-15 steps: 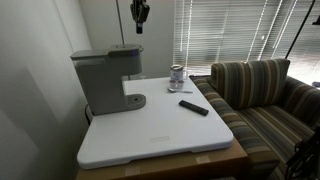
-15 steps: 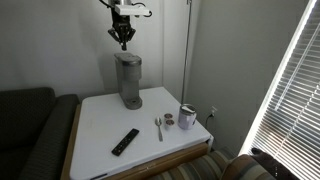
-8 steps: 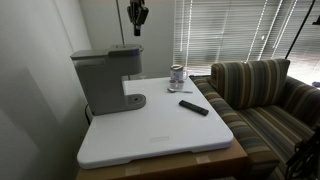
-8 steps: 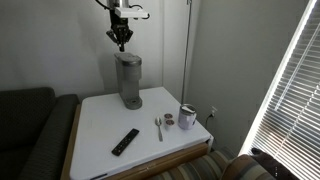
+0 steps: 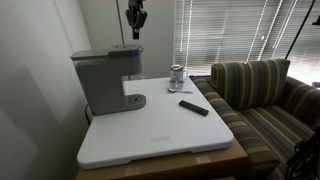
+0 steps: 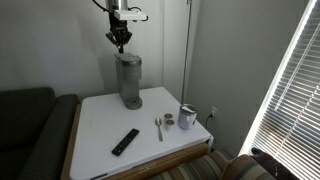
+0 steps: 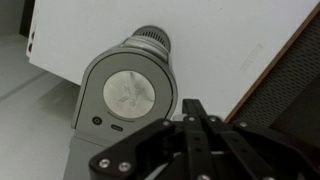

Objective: Press the button atop the coffee maker

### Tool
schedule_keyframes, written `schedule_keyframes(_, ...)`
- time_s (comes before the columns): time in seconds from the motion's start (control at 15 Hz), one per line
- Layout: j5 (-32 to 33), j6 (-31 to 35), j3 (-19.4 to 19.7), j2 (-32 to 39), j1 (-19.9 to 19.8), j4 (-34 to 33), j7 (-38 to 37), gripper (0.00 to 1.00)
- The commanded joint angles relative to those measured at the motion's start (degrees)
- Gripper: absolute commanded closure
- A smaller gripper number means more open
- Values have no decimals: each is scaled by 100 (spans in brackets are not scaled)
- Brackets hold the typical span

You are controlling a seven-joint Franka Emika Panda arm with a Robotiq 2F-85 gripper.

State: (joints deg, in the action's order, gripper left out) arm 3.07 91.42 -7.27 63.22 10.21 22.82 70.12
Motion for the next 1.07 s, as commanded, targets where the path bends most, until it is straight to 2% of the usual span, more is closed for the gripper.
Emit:
schedule_keyframes(0.0, 0, -2, 0, 30, 1, -38, 0, 100)
schedule_keyframes(0.6, -25, 75, -26, -142, -308, 126, 276, 100)
schedule_keyframes(1.0, 10, 165, -31, -170, -274, 202, 541, 100)
